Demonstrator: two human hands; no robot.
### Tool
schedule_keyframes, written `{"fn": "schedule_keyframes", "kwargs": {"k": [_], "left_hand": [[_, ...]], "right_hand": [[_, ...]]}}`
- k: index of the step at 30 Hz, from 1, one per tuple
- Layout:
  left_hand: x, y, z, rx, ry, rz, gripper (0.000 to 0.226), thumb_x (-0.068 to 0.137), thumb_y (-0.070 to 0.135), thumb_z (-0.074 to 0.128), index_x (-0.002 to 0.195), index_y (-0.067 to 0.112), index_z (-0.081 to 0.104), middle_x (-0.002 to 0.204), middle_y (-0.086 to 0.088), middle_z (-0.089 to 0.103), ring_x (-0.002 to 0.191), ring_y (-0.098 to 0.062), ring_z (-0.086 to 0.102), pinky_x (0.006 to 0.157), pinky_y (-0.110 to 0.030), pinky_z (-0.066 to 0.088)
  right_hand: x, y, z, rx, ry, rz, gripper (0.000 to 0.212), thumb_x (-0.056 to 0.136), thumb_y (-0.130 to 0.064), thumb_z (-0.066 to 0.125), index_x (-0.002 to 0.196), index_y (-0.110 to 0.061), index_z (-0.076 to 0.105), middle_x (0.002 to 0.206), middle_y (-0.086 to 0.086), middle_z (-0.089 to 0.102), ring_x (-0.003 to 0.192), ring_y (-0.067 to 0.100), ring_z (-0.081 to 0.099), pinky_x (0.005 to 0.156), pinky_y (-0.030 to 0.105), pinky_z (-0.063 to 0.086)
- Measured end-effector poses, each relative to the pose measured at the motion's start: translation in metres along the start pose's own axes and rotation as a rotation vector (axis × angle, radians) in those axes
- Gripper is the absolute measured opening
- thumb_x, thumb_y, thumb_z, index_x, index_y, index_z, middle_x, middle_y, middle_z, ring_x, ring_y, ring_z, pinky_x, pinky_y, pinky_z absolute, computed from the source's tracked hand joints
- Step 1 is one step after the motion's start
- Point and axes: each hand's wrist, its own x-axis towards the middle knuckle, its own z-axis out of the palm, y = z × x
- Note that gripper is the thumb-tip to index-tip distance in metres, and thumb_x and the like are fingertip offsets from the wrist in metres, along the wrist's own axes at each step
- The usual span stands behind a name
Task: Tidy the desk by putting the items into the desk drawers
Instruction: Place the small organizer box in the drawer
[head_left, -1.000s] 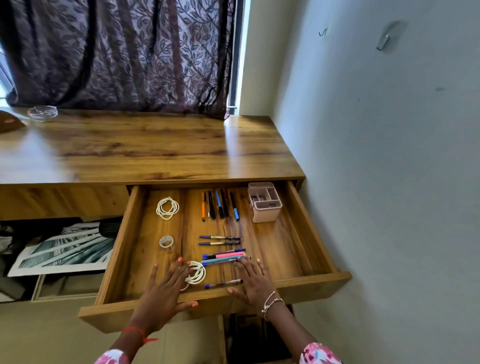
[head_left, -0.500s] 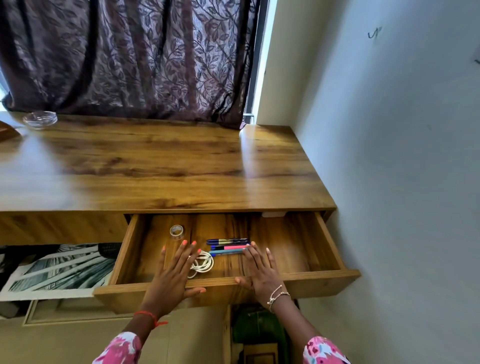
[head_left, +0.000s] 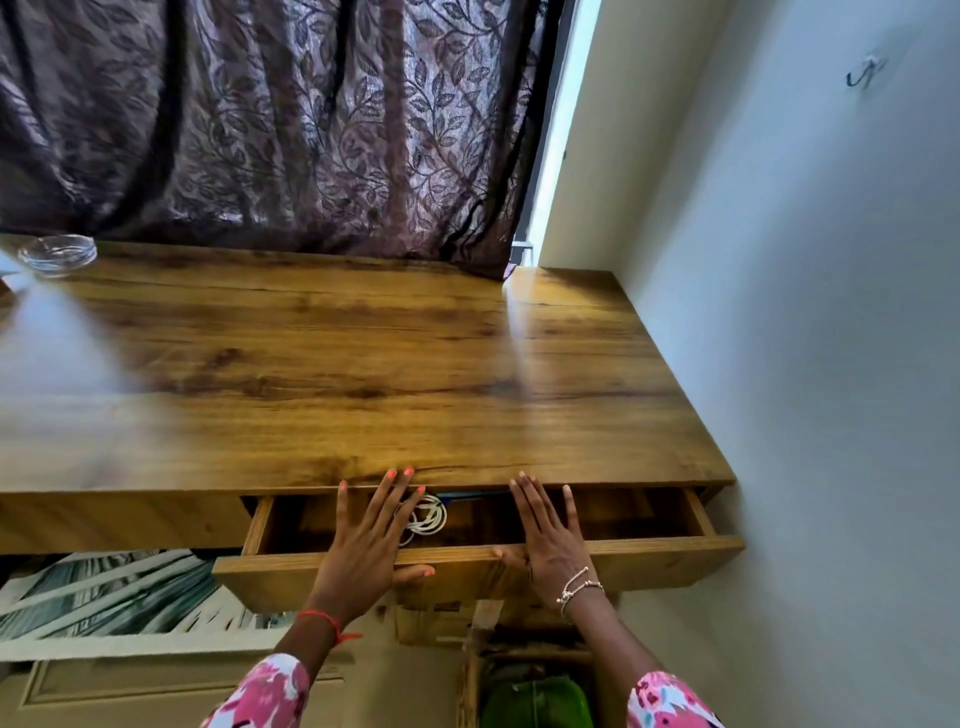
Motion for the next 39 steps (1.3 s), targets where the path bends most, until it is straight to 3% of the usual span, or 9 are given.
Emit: {"fn": "schedule_keyframes", "kwargs": {"k": [3,7,11,15,17,19,22,27,39], "left_hand": [[0.014,-0.007,0.003,0.015,0.027,0.003,0.090,0.082,0.076,0.011,0.149,0.017,0.005,0.156,-0.008,0.006,0.144,-0.023,0.007,0.109,-0.067,0.005],[0.030,-0.014,0.005,0.076,0.124,0.051,0.086,0.083,0.072,0.016,0.149,0.019,0.003,0.157,-0.005,0.008,0.144,-0.023,0.012,0.109,-0.066,0.004],[0.040,-0.015,0.003,0.096,0.223,0.082,0.081,0.079,0.066,0.034,0.145,0.020,0.025,0.145,0.000,0.043,0.133,-0.021,0.042,0.103,-0.064,0.029],[0.047,-0.020,0.000,0.064,0.318,0.151,0.081,0.057,0.058,0.077,0.127,0.021,0.058,0.132,0.001,0.057,0.121,-0.020,0.055,0.092,-0.051,0.048],[0.048,-0.021,-0.002,0.065,0.344,0.161,0.081,0.052,0.055,0.081,0.123,0.020,0.061,0.129,0.002,0.060,0.117,-0.019,0.058,0.089,-0.050,0.050],[0.047,-0.020,-0.005,0.062,0.354,0.153,0.079,0.051,0.052,0.083,0.120,0.020,0.063,0.127,0.002,0.061,0.115,-0.019,0.060,0.087,-0.050,0.050],[0.045,-0.017,-0.009,0.036,0.369,0.128,0.076,0.051,0.047,0.086,0.119,0.020,0.065,0.126,0.002,0.062,0.114,-0.021,0.060,0.086,-0.052,0.050],[0.045,-0.012,-0.012,-0.028,0.377,0.085,0.071,0.050,0.038,0.089,0.115,0.020,0.067,0.121,0.002,0.065,0.111,-0.021,0.063,0.085,-0.053,0.050],[0.050,-0.006,0.002,-0.032,0.462,0.031,0.065,0.055,0.026,0.089,0.115,0.019,0.066,0.120,0.001,0.066,0.110,-0.022,0.063,0.088,-0.056,0.048]], "right_hand": [[0.016,0.004,0.007,-0.038,0.032,0.019,0.077,0.087,-0.064,0.001,0.144,-0.016,-0.018,0.151,-0.004,-0.031,0.140,0.009,-0.026,0.111,0.044,-0.016],[0.034,0.009,0.009,-0.131,0.039,0.029,0.077,0.087,-0.063,-0.002,0.144,-0.014,-0.018,0.152,0.002,-0.030,0.141,0.016,-0.026,0.111,0.050,-0.016],[0.051,0.011,0.007,-0.145,0.022,0.018,0.075,0.087,-0.062,-0.001,0.143,-0.016,-0.022,0.150,0.000,-0.033,0.140,0.016,-0.029,0.110,0.050,-0.015],[0.056,0.009,0.005,-0.090,0.000,0.049,0.074,0.087,-0.061,0.004,0.142,-0.020,-0.024,0.149,-0.001,-0.036,0.139,0.016,-0.030,0.114,0.052,0.016],[0.055,0.009,0.001,-0.010,-0.080,0.056,0.070,0.090,-0.060,0.010,0.146,-0.022,-0.009,0.154,-0.006,-0.021,0.144,0.011,-0.011,0.109,0.055,0.026],[0.058,0.016,0.001,0.128,-0.208,0.009,0.073,0.089,-0.059,0.032,0.147,-0.025,0.004,0.151,-0.008,-0.009,0.145,0.016,0.001,0.114,0.057,0.014],[0.056,0.023,0.004,0.223,-0.241,-0.015,0.080,0.084,-0.058,0.047,0.144,-0.029,0.002,0.147,-0.012,-0.015,0.141,0.015,-0.013,0.114,0.047,-0.008],[0.058,0.022,0.004,0.269,-0.194,0.026,0.075,0.086,-0.048,0.052,0.144,-0.028,0.010,0.145,-0.014,-0.011,0.139,0.012,-0.013,0.115,0.044,-0.006],[0.060,0.013,0.010,0.394,0.068,0.103,0.064,0.079,-0.026,0.068,0.136,-0.022,0.040,0.145,-0.007,0.029,0.138,0.020,0.014,0.111,0.050,0.008]]}}
